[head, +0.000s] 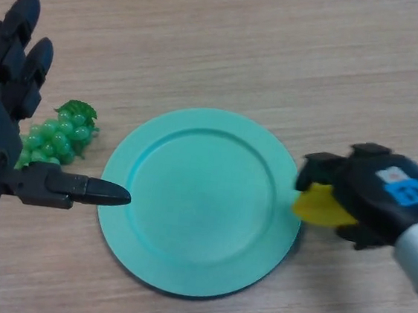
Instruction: Pick up the yellow starfruit and place it on the plate
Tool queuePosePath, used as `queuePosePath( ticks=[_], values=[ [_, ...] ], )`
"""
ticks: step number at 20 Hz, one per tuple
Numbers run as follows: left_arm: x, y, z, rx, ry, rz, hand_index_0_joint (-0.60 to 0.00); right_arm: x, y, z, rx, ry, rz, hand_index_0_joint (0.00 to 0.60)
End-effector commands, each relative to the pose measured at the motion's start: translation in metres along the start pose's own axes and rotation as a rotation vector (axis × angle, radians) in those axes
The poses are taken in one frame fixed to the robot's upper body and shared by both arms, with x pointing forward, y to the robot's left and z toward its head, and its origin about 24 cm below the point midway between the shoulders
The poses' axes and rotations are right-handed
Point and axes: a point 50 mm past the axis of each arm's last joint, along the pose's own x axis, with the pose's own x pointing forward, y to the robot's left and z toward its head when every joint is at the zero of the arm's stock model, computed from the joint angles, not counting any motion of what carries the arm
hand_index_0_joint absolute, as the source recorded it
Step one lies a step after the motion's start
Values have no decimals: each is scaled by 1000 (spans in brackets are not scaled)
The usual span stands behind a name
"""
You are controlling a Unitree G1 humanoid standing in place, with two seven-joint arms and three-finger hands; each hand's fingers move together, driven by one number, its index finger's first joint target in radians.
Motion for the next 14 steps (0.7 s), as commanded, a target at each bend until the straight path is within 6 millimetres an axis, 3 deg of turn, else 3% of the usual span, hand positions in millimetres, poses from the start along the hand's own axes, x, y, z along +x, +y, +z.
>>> queuePosePath(
  ticks=[1, 5, 6, 8, 9, 10, 13, 14],
  values=[
    [-3, 16, 33, 64, -195, 55, 0, 7, -37, 9, -82, -89, -230, 600],
    [-6, 20, 35, 85, -222, 80, 0, 26, -29, 28, -122, -203, -249, 600],
    [-6, 20, 35, 99, -227, 80, 0, 27, -25, 30, -27, -201, -234, 600],
    [-7, 20, 34, 116, -226, 82, 0, 25, -19, 41, 340, -169, -179, 600],
    [-6, 20, 34, 122, -224, 85, 0, 24, -18, 43, 410, -157, -157, 550],
    [-6, 20, 35, 124, -225, 85, 0, 24, -17, 44, 416, -155, -157, 450],
    [-4, 18, 40, 130, -226, 84, 0, 25, -20, 50, 570, -138, -180, 50],
    [-3, 16, 40, 134, -227, 83, 0, 24, -22, 54, 602, -143, -197, 0]
  ],
)
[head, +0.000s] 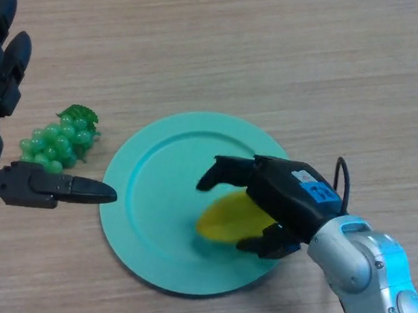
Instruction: Pick up the yellow starfruit and place it on the plate
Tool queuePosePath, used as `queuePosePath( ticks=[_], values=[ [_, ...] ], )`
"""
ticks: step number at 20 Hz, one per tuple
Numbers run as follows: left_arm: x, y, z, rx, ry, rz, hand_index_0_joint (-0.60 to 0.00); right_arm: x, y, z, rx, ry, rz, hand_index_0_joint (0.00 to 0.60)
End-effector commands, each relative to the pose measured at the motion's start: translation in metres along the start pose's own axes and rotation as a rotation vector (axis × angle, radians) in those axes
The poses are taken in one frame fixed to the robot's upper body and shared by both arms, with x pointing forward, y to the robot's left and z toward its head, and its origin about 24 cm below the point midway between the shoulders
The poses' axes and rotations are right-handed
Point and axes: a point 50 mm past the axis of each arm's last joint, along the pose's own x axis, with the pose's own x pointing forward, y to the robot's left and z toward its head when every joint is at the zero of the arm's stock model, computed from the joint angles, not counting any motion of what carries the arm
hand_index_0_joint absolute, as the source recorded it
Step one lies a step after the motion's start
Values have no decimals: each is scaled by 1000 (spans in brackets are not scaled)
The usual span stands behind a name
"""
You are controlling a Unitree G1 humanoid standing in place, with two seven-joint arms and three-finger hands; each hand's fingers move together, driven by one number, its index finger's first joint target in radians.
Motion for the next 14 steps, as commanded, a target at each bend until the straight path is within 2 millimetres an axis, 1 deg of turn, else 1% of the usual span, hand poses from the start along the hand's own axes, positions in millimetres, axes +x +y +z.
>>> queuePosePath(
  ticks=[1, 4, 6, 8, 10, 11, 12, 13, 14],
  values=[
    [2, 5, 33, 99, -211, 37, 0, -3, -27, 34, 47, -172, -196, 0],
    [3, 0, 27, 82, -186, 16, 0, -8, -33, 38, 86, -192, -212, 0],
    [4, -3, 28, 70, -180, 3, 0, -16, -40, 41, 232, -231, -200, 0],
    [4, -5, 29, 58, -181, -8, 0, -27, -50, 42, 362, -245, -180, 0],
    [4, -6, 29, 53, -183, -18, 0, -41, -62, 40, 479, -273, -211, 0],
    [4, -4, 30, 56, -189, -17, 0, -53, -71, 42, 614, -301, -247, 0],
    [3, -4, 30, 61, -192, -17, 0, -59, -75, 43, 679, -324, -275, 0],
    [1, -5, 33, 73, -195, -23, 0, -68, -81, 43, 714, -351, -307, 0],
    [-1, -6, 35, 82, -196, -34, 0, -72, -84, 43, 707, -362, -318, 0]
  ],
)
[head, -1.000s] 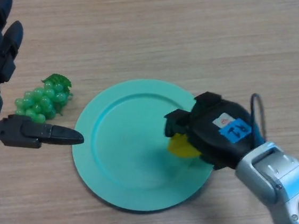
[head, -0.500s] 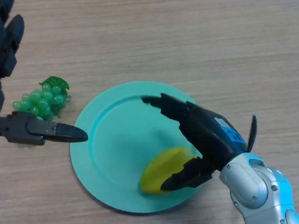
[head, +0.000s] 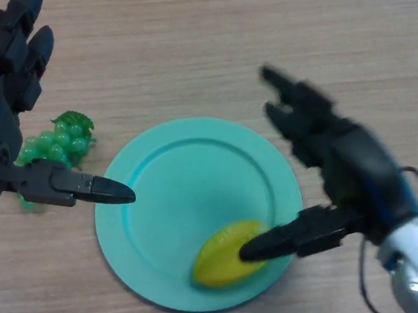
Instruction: Pick up the yellow starfruit and place it on the plate
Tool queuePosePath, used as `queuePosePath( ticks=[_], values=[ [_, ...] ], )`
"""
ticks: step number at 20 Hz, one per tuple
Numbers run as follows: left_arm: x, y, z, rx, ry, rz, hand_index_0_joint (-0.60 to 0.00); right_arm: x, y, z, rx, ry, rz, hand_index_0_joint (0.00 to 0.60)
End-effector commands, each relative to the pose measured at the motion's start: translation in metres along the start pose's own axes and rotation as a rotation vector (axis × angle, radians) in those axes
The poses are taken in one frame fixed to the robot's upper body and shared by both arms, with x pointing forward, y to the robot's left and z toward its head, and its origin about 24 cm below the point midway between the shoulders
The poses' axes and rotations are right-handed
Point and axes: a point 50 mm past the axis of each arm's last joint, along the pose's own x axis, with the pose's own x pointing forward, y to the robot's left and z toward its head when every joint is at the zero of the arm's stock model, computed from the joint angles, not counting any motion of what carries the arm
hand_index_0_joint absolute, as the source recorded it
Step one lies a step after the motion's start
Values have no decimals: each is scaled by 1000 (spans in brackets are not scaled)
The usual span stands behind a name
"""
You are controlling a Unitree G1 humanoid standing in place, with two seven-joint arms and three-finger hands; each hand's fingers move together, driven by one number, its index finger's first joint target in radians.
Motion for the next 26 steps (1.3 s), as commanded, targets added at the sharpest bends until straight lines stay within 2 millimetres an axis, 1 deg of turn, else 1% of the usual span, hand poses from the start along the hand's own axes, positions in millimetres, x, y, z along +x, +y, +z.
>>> queuePosePath(
  ticks=[1, 2, 3, 5, 8, 10, 12, 13, 16, 18, 20, 22, 26],
  values=[
    [-4, 7, 35, 82, -195, -1, 0, -10, -13, 34, -44, -218, -27, 0],
    [-3, 7, 35, 82, -196, -1, 0, -11, -17, 34, -51, -217, -39, 0],
    [-2, 7, 31, 88, -191, -2, 0, -12, -25, 34, -44, -236, -96, 0],
    [1, 7, 25, 87, -155, -10, 0, -13, -31, 37, 3, -287, -153, 0],
    [5, 7, 26, 100, -150, -16, 0, -10, -33, 42, -1, -340, -182, 0],
    [4, 6, 27, 108, -180, -10, 0, -7, -33, 35, 9, -310, -200, 0],
    [3, 3, 29, 101, -222, -25, 0, -7, -37, 36, -8, -306, -243, 0],
    [3, 2, 28, 98, -228, -38, 0, -11, -38, 38, -23, -310, -254, 0],
    [9, 1, 25, 73, -196, -51, 0, -16, -37, 39, -33, -303, -260, 0],
    [7, 0, 27, 79, -248, -62, 0, -22, -34, 41, -33, -294, -239, 0],
    [4, 4, 32, 77, -285, -67, 0, -24, -32, 38, -48, -264, -215, 0],
    [6, 7, 28, 88, -278, -45, 0, -25, -34, 37, -64, -258, -215, 0],
    [8, 3, 20, 99, -252, -37, 0, -24, -33, 32, -84, -241, -230, 0]
  ],
)
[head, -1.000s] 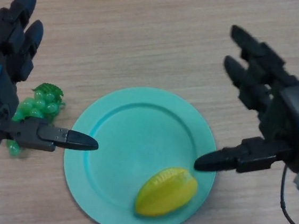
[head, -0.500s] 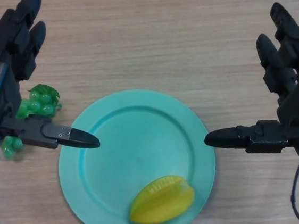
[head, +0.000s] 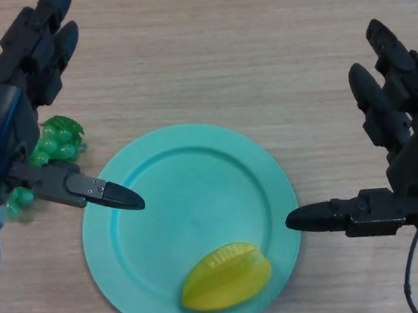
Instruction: Pick up the yellow starfruit and place it on the plate
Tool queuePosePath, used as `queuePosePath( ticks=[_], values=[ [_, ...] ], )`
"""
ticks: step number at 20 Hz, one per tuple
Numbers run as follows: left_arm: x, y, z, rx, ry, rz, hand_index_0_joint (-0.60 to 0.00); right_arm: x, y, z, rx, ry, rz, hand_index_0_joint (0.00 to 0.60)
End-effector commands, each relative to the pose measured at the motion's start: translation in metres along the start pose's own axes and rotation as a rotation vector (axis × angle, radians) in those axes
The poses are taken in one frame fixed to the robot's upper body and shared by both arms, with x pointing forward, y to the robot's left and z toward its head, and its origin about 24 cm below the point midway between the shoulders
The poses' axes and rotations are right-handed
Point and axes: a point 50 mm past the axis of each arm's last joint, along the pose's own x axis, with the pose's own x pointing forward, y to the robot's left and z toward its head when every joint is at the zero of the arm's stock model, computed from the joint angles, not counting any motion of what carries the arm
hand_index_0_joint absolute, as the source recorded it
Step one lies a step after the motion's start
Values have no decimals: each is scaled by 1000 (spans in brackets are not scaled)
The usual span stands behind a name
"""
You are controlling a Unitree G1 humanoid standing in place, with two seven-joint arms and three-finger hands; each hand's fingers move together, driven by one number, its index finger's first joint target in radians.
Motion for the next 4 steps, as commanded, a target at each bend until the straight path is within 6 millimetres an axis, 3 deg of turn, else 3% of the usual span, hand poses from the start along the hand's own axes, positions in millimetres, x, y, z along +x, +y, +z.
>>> queuePosePath(
  ticks=[1, 4],
  values=[
    [-1, 11, 26, 71, -198, 50, 0, -4, -8, 26, -90, -170, -39, 0],
    [2, 8, 29, 54, -178, 55, 0, -2, -6, 25, -106, -138, -30, 0]
  ],
)
